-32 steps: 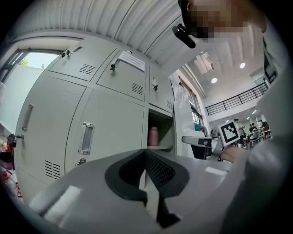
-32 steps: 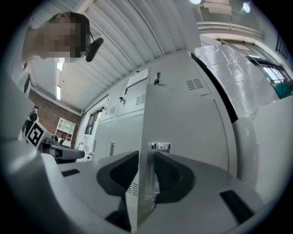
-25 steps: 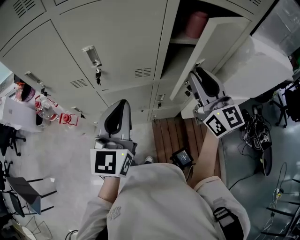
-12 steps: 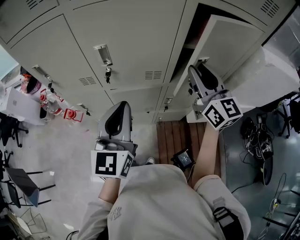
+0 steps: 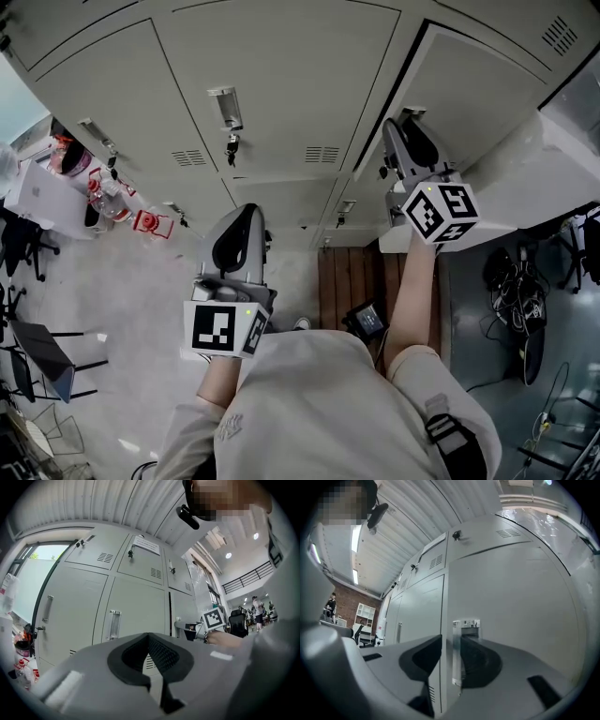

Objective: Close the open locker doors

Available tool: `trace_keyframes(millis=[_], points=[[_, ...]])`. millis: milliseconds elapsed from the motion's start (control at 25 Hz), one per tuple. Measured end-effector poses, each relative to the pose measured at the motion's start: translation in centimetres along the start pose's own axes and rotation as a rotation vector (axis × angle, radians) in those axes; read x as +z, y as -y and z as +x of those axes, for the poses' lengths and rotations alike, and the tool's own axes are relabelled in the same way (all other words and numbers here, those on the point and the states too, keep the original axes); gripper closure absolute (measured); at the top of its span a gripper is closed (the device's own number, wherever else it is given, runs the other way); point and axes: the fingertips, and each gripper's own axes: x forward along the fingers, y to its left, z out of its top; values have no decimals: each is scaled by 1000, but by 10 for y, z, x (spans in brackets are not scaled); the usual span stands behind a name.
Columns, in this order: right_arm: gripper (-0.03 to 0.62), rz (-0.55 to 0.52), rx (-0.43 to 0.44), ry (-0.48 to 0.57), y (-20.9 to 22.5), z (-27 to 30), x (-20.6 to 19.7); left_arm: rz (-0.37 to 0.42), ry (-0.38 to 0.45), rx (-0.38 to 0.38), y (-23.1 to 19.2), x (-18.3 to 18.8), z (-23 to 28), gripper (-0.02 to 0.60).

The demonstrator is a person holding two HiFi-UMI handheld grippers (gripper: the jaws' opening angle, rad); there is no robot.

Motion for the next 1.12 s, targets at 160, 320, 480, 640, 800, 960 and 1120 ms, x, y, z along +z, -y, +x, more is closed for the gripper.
trace_keyframes(millis=[160,320,480,640,800,960,1120], points=[[503,-1,-18,-11,4,9,-6,1,-2,5,-3,0,0,574],[503,6,-29,-29,7,14,-14,2,-4,7,-6,0,0,574],[503,9,-36,-33,9,20,-17,2,-6,11,-10,-1,2,574],[503,10,-40,-36,12,25,-17,-1,-9,14,-12,-3,4,574],[503,13,-46,-33,14,26,-17,-4,-9,15,-14,-3,7,574],[503,12,-40,-33,13,25,-18,-4,-11,11,-14,-4,11,574],[503,5,-54,-58,16,21,-25,-8,-12,2,-13,-4,13,574]])
